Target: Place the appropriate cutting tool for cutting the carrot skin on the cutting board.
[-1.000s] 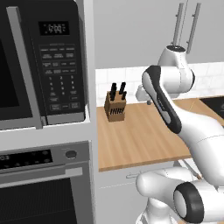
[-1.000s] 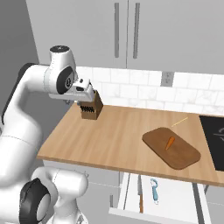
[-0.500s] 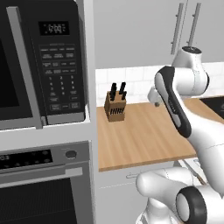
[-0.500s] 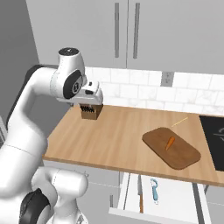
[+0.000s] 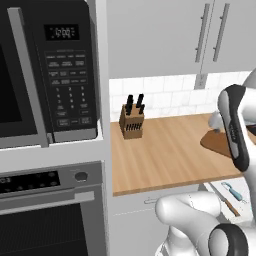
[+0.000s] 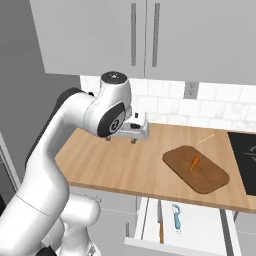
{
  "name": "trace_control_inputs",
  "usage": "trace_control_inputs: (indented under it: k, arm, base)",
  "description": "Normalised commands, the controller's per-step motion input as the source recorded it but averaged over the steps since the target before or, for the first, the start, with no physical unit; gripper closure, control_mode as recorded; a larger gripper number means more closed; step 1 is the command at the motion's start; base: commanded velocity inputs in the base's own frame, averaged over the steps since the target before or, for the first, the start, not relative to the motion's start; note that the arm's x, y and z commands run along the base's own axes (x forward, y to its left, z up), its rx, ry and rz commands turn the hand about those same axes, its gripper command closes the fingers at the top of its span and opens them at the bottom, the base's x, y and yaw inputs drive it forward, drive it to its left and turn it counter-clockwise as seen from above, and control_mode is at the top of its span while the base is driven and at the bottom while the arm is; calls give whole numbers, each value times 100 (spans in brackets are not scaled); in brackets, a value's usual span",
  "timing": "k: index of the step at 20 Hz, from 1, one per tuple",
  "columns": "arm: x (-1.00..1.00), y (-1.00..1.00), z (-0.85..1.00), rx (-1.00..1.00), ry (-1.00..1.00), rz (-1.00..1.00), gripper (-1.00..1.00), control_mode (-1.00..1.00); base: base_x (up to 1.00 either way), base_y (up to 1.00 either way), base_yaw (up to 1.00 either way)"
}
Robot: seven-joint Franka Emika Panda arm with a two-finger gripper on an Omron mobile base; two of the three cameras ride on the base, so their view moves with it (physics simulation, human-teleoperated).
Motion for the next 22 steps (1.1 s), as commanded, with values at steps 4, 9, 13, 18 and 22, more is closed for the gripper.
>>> trace_control_inputs:
  k: [4, 9, 13, 18, 22]
  arm:
    - [-1, -66, -6, 1, 0, -1, -100, -100]
    - [-10, -69, -22, 2, 0, 0, -100, -100]
    - [-6, -47, -31, 0, 0, 0, -100, -100]
    - [-5, -42, -44, 0, 0, 0, -100, -100]
    - [-4, -37, -55, 0, 0, 0, -100, -100]
  base:
    - [0, 0, 0]
    - [0, 0, 0]
    - [0, 0, 0]
    - [0, 0, 0]
    - [0, 0, 0]
